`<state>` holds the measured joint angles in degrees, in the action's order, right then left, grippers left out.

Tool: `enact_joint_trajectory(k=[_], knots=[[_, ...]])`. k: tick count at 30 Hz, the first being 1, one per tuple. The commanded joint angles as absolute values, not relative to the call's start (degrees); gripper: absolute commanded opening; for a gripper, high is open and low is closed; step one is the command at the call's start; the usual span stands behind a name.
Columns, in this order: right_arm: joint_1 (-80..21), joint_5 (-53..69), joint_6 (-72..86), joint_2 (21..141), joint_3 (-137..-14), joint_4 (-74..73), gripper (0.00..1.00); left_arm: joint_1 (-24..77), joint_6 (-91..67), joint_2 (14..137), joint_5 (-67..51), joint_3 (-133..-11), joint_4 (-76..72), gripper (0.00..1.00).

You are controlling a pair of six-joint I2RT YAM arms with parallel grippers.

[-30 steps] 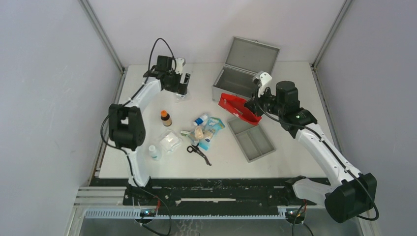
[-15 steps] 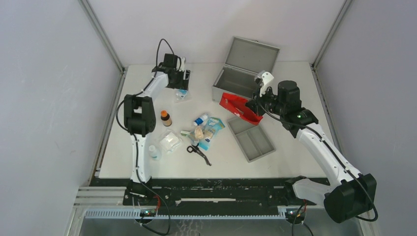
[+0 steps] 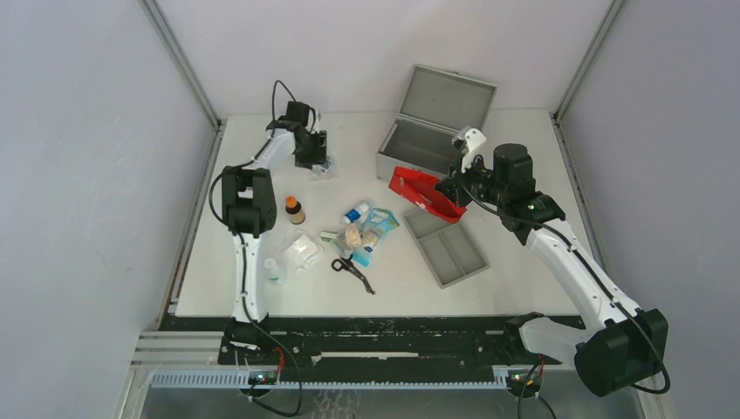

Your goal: Organize the medicine kit

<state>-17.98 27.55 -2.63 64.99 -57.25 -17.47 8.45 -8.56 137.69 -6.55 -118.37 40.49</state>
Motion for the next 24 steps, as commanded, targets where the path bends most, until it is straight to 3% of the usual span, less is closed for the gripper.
enact_joint_trajectory(k=[1,17,24], knots=[[-17.66,28.5,-2.11,63.37,-57.3,-15.41,0.0,8.52,-9.98,136.62,-9.32,-120.01,39.62,0.53],[-17.58,27.86,-0.76,63.78,-57.35,-15.0,0.0,8.4,-6.81,124.74,-16.34,-110.38,31.18,0.03],[-19.23,20.35,-0.03,63.94,-57.3,-13.26,0.0,8.51,-3.95,111.79,-25.95,-103.31,31.29,0.01]])
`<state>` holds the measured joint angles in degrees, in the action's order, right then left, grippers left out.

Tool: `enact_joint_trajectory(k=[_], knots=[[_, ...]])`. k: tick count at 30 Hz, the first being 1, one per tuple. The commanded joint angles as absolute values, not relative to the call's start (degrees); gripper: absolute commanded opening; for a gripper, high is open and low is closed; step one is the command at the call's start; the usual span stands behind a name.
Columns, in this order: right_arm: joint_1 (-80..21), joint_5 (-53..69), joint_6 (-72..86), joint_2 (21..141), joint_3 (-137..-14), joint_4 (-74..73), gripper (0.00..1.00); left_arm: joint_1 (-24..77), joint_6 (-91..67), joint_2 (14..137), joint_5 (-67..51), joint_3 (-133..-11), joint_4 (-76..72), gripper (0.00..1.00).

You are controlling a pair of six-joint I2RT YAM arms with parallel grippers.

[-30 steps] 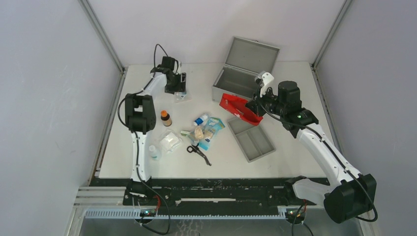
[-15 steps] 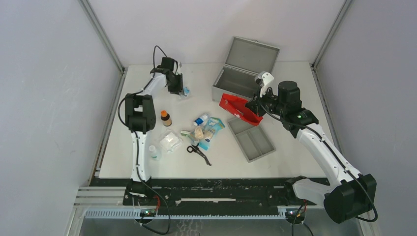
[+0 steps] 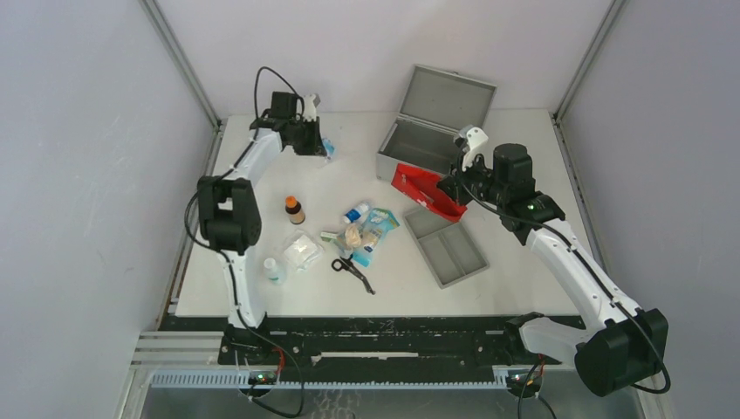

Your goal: Organize the medicine kit

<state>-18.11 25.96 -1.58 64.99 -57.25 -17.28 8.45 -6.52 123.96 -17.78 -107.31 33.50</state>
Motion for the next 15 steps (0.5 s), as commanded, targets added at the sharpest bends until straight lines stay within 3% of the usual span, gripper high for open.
enact_joint_trajectory(k=[1,8,15], knots=[[-19.93,18.07,0.11,63.98,-57.35,-12.7,0.0,8.48,-4.31,109.18,-27.59,-101.43,31.29,0.0],[-23.42,9.19,2.1,66.78,-59.63,-8.08,0.0,11.61,-6.54,92.02,-33.9,-86.91,30.25,0.0],[-28.08,-0.64,1.39,69.81,-62.35,-4.16,0.0,18.96,-9.71,77.67,-35.98,-79.97,31.16,0.0]])
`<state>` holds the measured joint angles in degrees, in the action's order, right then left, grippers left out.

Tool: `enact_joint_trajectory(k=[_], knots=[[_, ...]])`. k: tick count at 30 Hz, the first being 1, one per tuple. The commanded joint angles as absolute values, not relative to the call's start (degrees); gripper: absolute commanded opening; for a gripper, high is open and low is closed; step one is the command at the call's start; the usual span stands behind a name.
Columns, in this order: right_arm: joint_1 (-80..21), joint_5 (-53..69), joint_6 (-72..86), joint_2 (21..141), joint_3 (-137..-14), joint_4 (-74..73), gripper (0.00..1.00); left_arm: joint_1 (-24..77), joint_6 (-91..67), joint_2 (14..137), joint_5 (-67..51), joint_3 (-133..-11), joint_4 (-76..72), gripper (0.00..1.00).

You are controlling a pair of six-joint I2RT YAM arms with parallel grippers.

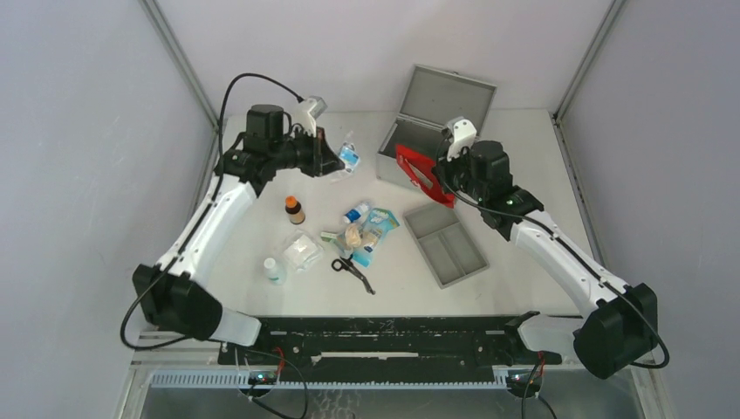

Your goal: Organize the medicine kit

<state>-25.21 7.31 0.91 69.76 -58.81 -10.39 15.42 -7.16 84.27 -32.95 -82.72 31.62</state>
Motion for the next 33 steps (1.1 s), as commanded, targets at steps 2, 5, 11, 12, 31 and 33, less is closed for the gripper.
enact_joint_trajectory(k=[2,5,11,12,31,33], knots=[[-29.88,-4.55,0.74,70.39,-63.08,-3.47,0.0,22.01,-10.49,75.13,-35.33,-79.24,30.83,0.0],[-31.73,-10.06,2.18,71.02,-63.84,-2.38,0.0,27.2,-11.17,73.51,-32.62,-79.18,29.91,0.0],[-34.43,-15.43,5.86,70.61,-63.9,-0.85,0.0,34.93,-14.67,77.56,-28.6,-82.99,29.54,0.0],[-34.76,-15.89,6.34,70.5,-63.9,-0.69,0.0,35.42,-15.49,79.01,-28.95,-83.85,29.49,0.0],[-39.02,-20.42,5.39,71.4,-63.9,0.6,0.0,36.3,-24.56,90.51,-32.28,-92.38,26.15,0.0],[-39.35,-20.9,5.29,71.38,-63.77,0.77,0.0,36.24,-25.04,91.59,-31.71,-93.28,27.02,0.0]])
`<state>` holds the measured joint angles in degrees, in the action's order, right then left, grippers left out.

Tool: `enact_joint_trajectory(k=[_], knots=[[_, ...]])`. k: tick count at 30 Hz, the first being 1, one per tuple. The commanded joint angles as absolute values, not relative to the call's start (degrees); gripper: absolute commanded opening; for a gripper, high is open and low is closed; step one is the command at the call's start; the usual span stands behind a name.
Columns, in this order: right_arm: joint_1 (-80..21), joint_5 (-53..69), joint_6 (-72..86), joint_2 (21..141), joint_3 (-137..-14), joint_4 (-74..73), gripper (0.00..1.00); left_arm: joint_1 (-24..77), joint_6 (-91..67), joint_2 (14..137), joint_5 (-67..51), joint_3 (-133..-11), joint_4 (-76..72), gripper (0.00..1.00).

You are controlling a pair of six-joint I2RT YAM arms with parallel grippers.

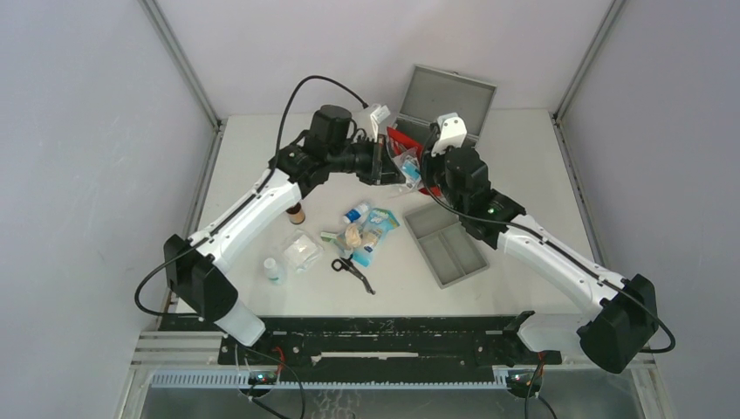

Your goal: Organize the medicine kit

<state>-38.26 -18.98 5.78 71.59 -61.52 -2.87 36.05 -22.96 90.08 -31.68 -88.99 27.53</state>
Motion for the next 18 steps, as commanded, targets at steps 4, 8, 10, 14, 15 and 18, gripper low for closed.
enact_joint_trajectory(k=[4,8,10,14,15,18], knots=[[-40.01,-21.56,4.55,71.06,-62.95,1.99,0.0,36.12,-26.77,93.34,-30.52,-94.43,28.44,0.0],[-40.55,-21.81,3.54,70.74,-62.3,2.77,0.0,35.54,-29.16,94.49,-28.9,-94.63,29.48,0.0],[-40.73,-20.66,2.97,70.52,-62.0,2.9,0.0,35.0,-30.23,94.94,-28.13,-94.68,29.77,0.0],[-40.87,-17.4,3.05,70.15,-61.26,3.11,0.0,33.55,-32.83,95.89,-28.56,-94.63,29.09,0.0],[-40.87,-16.79,3.16,70.09,-61.12,3.15,0.0,32.94,-33.64,96.23,-29.23,-94.45,28.49,0.0],[-40.85,-14.9,3.69,70.18,-60.65,3.36,0.0,31.67,-36.49,97.04,-31.95,-93.58,25.18,0.0]])
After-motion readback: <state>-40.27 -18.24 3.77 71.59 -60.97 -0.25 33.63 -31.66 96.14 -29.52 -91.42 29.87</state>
